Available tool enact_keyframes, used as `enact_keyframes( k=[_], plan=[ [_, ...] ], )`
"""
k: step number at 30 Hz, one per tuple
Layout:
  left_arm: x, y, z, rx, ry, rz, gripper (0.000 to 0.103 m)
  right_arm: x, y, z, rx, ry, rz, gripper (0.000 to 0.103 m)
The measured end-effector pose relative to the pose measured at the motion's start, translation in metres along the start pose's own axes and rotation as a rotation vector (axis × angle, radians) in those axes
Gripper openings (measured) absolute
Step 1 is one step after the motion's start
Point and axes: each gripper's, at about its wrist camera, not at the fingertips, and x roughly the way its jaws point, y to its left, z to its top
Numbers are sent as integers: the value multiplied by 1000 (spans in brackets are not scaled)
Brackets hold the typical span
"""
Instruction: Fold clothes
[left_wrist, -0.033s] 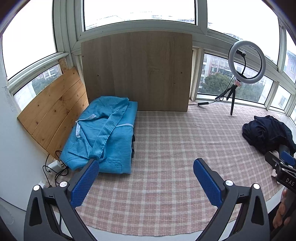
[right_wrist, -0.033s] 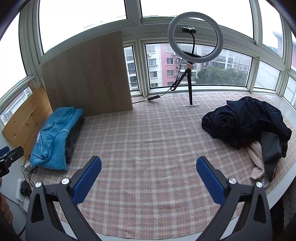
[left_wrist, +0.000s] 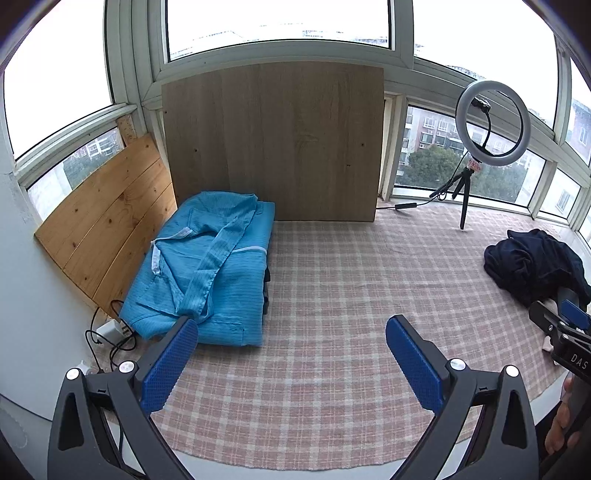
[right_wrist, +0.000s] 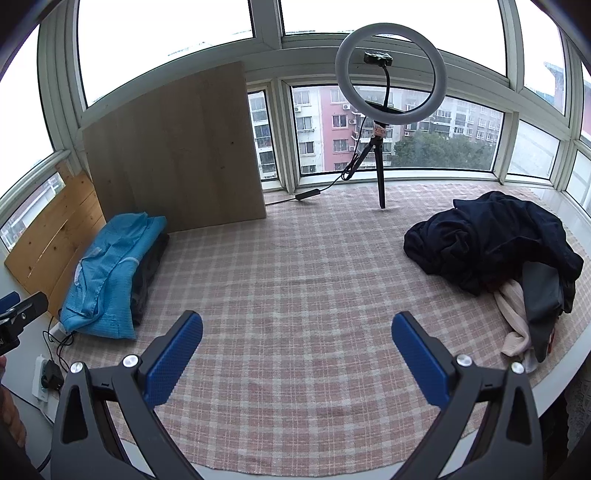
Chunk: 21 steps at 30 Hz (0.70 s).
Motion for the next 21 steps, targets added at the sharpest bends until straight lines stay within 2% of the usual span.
enact_keyframes(
  k=[6, 10, 14, 21],
  plan=[
    [9, 11, -3, -3, 30, -25, 102, 0, 7, 4, -11, -4, 4, 103],
    [12, 9, -6, 25, 22, -2, 102, 1, 13, 2, 6, 0, 36, 103],
    [14, 11, -7, 34, -1, 13, 102, 10, 21, 0, 6, 13, 29, 103],
    [26, 11, -4, 37, 21, -39, 102, 15, 27, -2, 1, 15, -7, 103]
  ],
)
